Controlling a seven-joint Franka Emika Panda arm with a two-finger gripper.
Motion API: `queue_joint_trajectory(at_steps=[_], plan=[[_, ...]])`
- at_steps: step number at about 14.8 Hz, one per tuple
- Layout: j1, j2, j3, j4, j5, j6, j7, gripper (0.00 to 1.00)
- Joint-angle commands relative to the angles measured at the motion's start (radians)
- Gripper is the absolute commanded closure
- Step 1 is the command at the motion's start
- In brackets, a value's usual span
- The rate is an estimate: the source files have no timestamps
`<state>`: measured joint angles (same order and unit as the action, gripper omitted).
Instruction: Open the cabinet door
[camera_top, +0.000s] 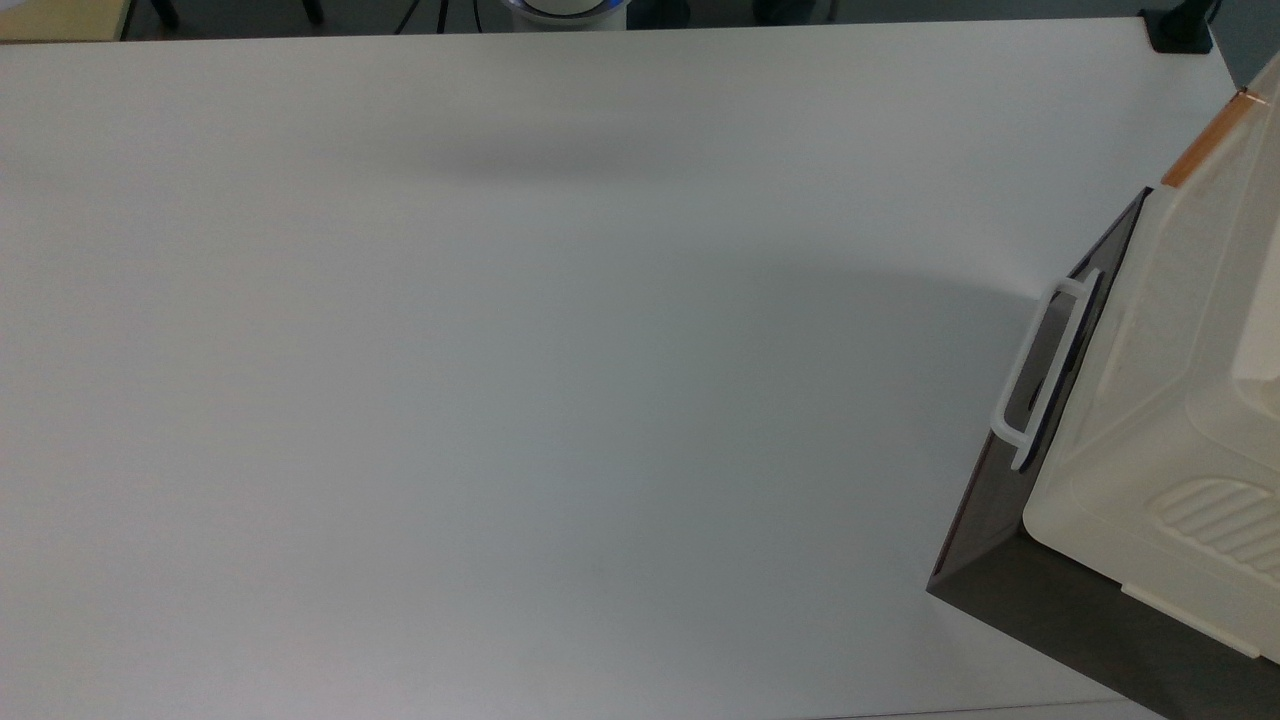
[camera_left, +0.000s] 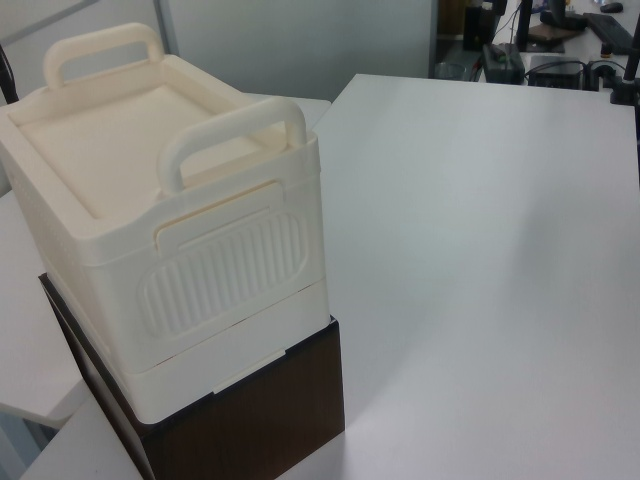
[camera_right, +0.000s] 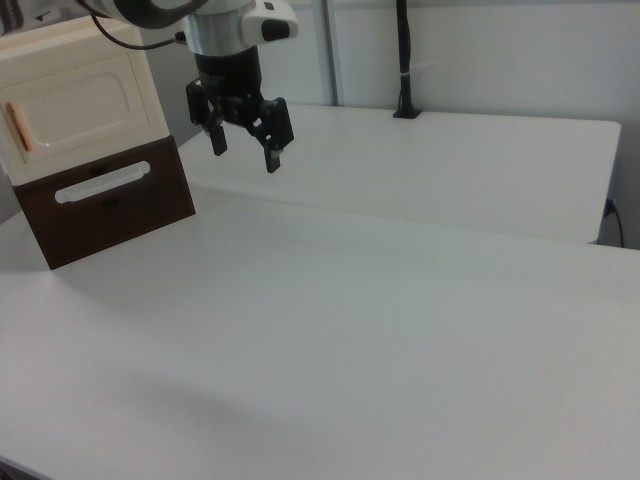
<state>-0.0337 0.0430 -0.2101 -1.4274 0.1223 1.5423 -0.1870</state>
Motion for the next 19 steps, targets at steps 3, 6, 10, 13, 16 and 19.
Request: queue_joint_trajectory(at_steps=[3,6,10,13,16,19], plan=[[0.001,-0.012,-0.008,-0.004,0.02,-0.008,-0.025,0.0],[0.001,-0.011,-0.006,-0.004,0.02,-0.008,-0.025,0.0],[0.001,-0.009,-0.008,-0.004,0.02,-0.007,-0.025,0.0],[0.001,-0.009,-0.008,-0.004,0.02,-0.005,-0.025,0.0],[0.0,-0.009,-0.008,-0.004,0.02,-0.007,-0.025,0.0],[-0.011,-0.011,-0.008,-0.004,0.022,-0.007,-0.025,0.0]])
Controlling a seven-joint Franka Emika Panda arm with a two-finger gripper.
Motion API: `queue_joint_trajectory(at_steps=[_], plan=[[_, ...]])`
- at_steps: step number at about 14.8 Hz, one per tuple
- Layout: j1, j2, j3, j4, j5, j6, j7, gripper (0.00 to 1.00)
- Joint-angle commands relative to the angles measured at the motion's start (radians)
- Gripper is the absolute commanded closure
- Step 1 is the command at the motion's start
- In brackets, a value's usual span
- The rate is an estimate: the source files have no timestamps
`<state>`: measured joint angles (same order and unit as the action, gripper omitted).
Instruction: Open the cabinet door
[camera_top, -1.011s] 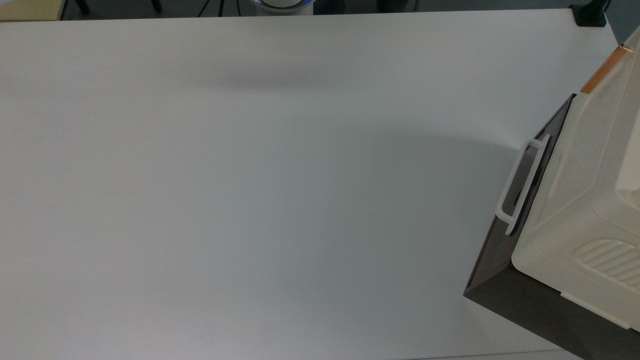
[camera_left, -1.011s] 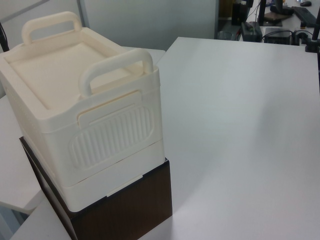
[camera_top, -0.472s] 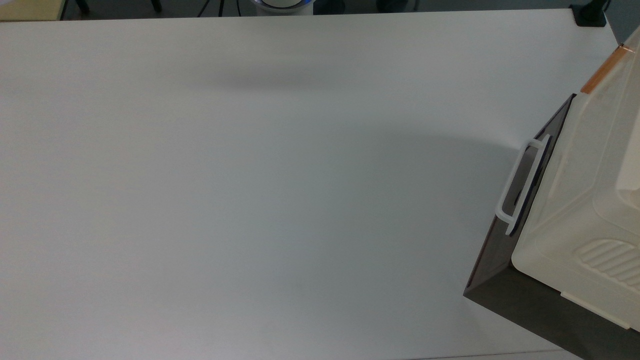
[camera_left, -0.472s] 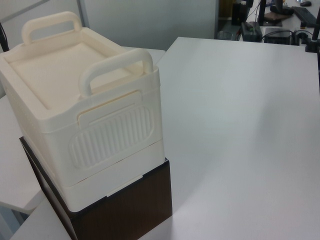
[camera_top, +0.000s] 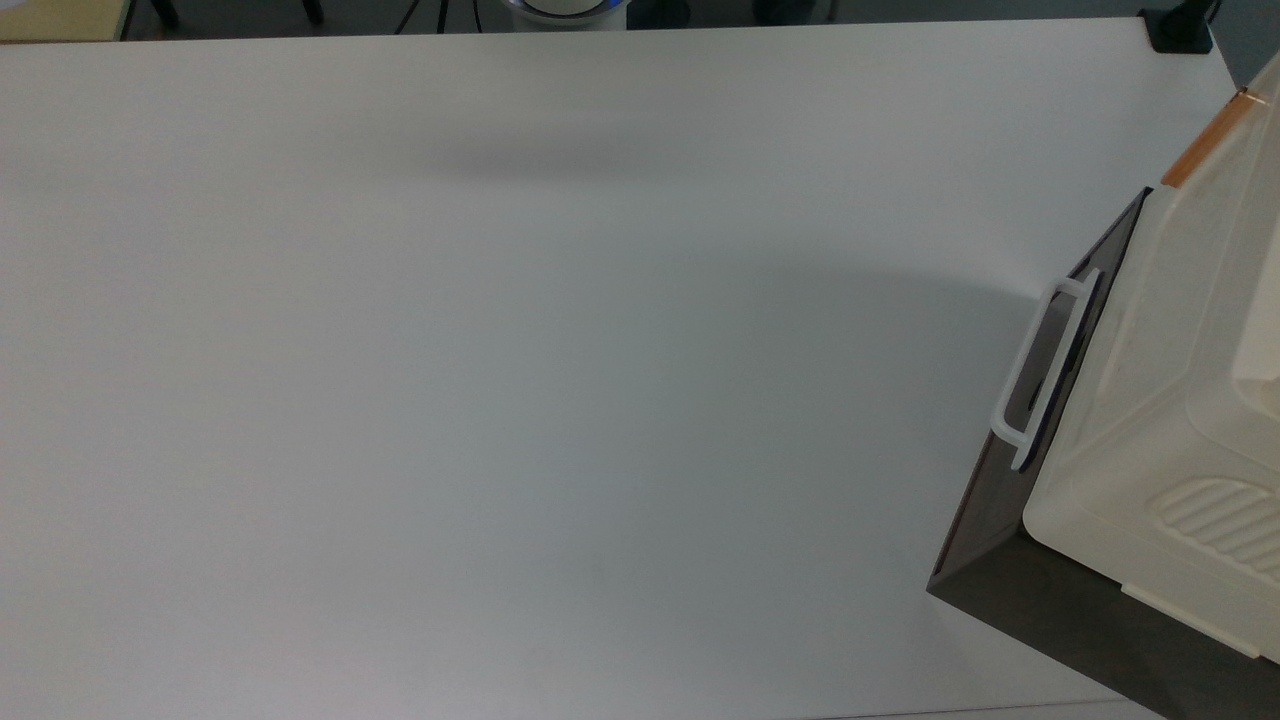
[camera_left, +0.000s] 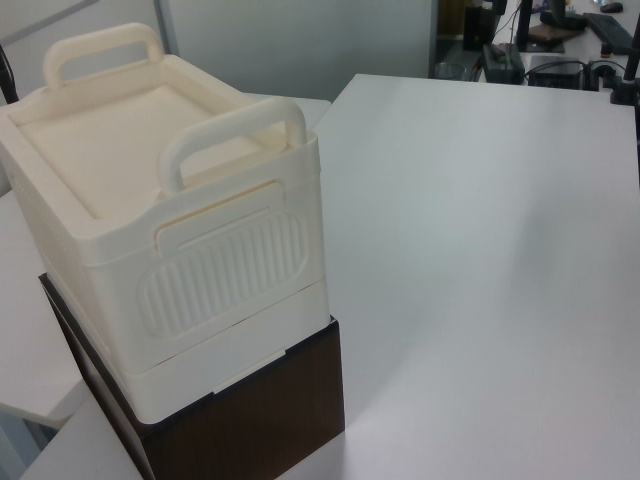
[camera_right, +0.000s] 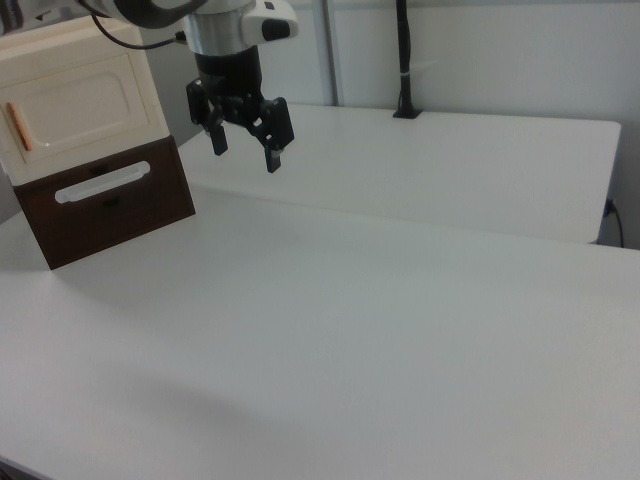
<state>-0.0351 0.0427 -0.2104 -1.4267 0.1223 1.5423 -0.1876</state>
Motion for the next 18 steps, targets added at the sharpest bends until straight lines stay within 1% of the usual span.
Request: queue_joint_trajectory(at_steps=[1,5,8,18], plan=[[-0.011,-0.011,-0.007,-0.005,0.022,-0.007,-0.024,0.0],[-0.019,-0.011,-0.007,-0.001,0.023,-0.007,-0.024,0.0],[-0.023,-0.007,-0.007,0.02,0.034,-0.007,-0.029,0.0],[-0.026,-0.007,-0.006,0.018,0.04,-0.007,-0.038,0.0]])
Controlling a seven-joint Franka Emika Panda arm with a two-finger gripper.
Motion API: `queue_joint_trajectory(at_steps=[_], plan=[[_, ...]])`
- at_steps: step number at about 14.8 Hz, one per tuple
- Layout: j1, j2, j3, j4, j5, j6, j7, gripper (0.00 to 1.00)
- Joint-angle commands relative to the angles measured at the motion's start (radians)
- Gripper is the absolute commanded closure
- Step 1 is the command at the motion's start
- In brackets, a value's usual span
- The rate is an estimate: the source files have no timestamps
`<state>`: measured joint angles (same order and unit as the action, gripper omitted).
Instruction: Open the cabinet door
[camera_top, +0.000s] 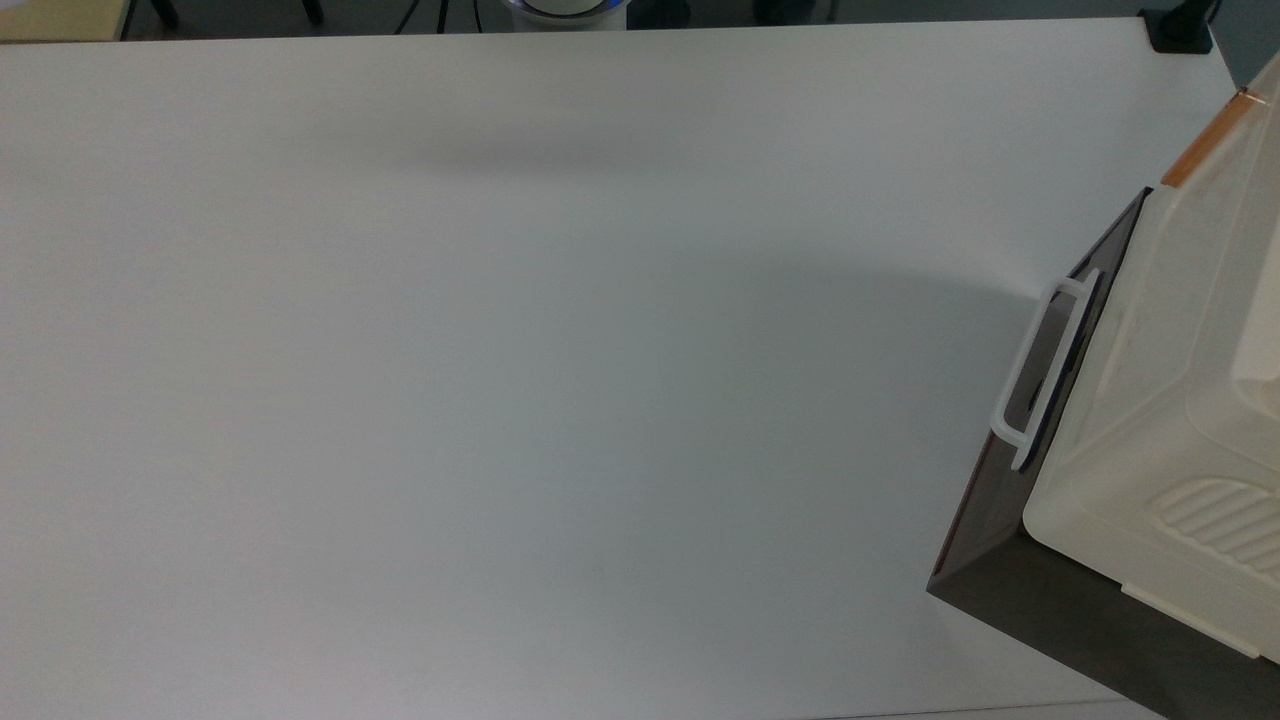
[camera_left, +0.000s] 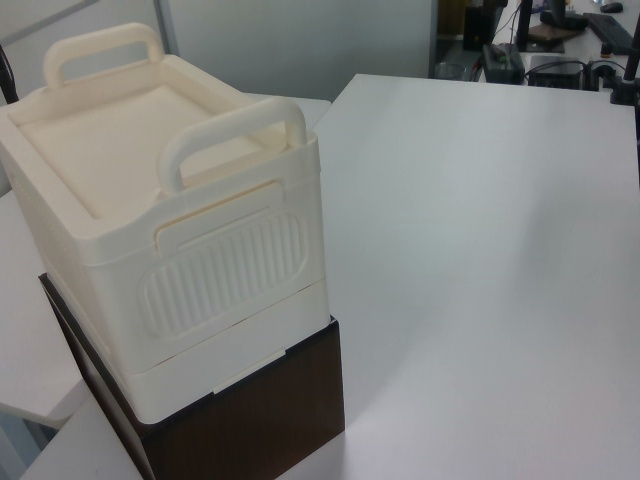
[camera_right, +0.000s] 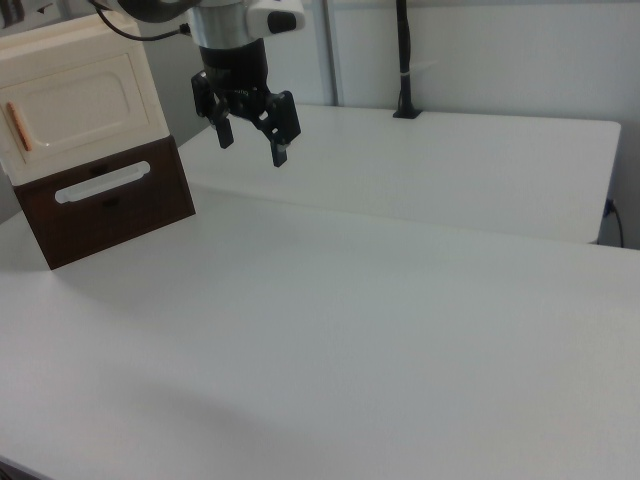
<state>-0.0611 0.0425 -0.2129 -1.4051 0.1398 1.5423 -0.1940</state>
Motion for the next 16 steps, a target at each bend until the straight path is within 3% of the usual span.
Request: queue_joint_trajectory(at_steps=[1,7,12,16], plan=[[0.0,-0.007,-0.003,-0.003,0.02,-0.007,-0.032,0.0],[0.033,-0.01,0.012,-0.008,0.015,-0.007,-0.032,0.0],[0.04,-0.009,0.013,-0.008,0.078,-0.152,-0.231,0.0],[0.102,-0.007,0.013,-0.005,0.13,-0.186,-0.326,0.0]])
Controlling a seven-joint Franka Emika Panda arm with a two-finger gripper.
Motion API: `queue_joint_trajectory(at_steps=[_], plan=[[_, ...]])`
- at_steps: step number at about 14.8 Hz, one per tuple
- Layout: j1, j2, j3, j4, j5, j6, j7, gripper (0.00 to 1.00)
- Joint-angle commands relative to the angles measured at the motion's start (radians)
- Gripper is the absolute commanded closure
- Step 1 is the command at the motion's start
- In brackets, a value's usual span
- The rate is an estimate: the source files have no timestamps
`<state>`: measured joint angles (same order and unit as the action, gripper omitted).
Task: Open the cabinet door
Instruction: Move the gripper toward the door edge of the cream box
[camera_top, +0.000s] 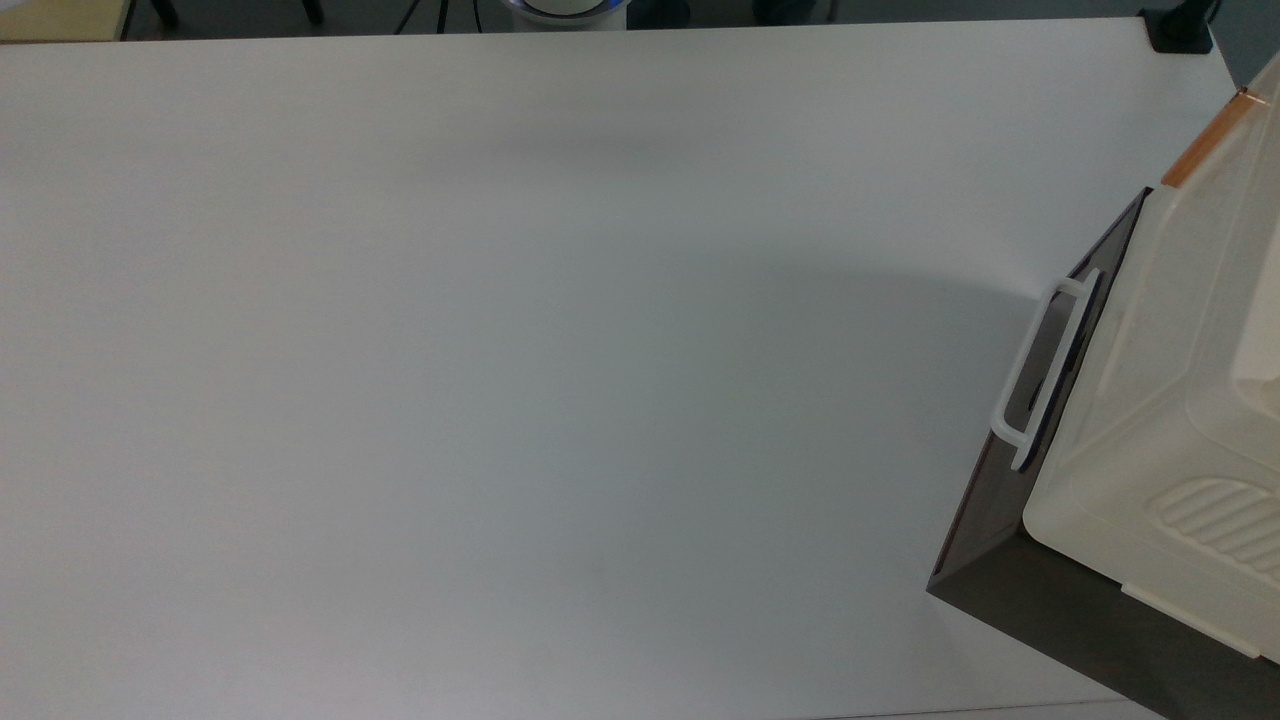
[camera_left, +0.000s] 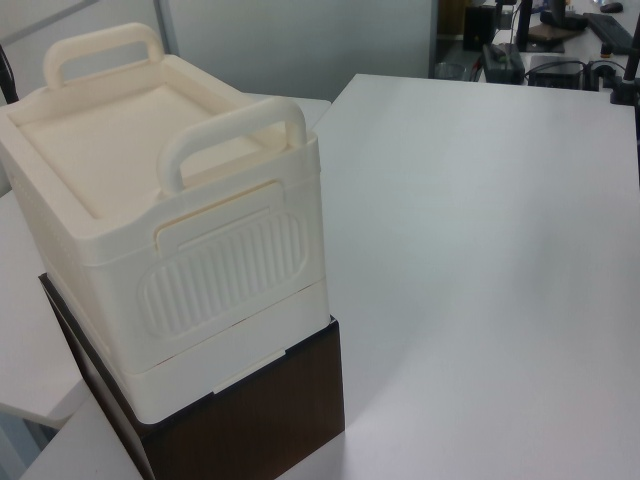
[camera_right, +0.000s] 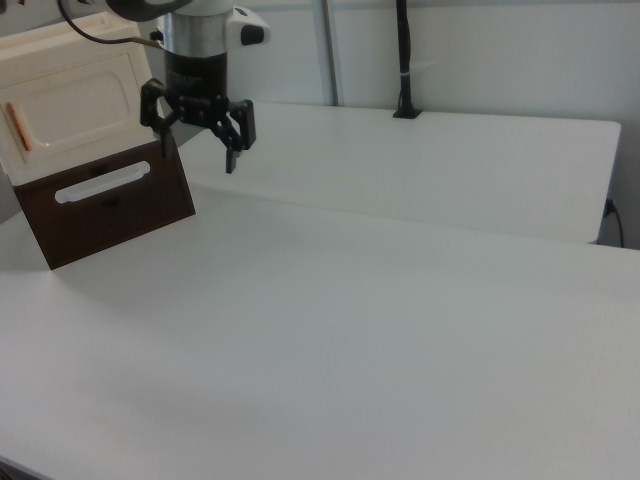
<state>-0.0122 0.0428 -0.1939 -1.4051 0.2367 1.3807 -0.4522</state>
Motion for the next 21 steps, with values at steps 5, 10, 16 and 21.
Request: queue_joint_trajectory(at_steps=[5,10,16,21], plan=[[0.2,0.034,-0.006,-0.005,0.036,0.026,-0.094,0.0],[0.362,0.083,-0.006,-0.003,0.038,0.208,-0.065,0.0],[0.543,0.135,-0.006,-0.003,0.029,0.421,-0.054,0.0],[0.67,0.164,-0.007,-0.002,0.029,0.538,-0.04,0.0]])
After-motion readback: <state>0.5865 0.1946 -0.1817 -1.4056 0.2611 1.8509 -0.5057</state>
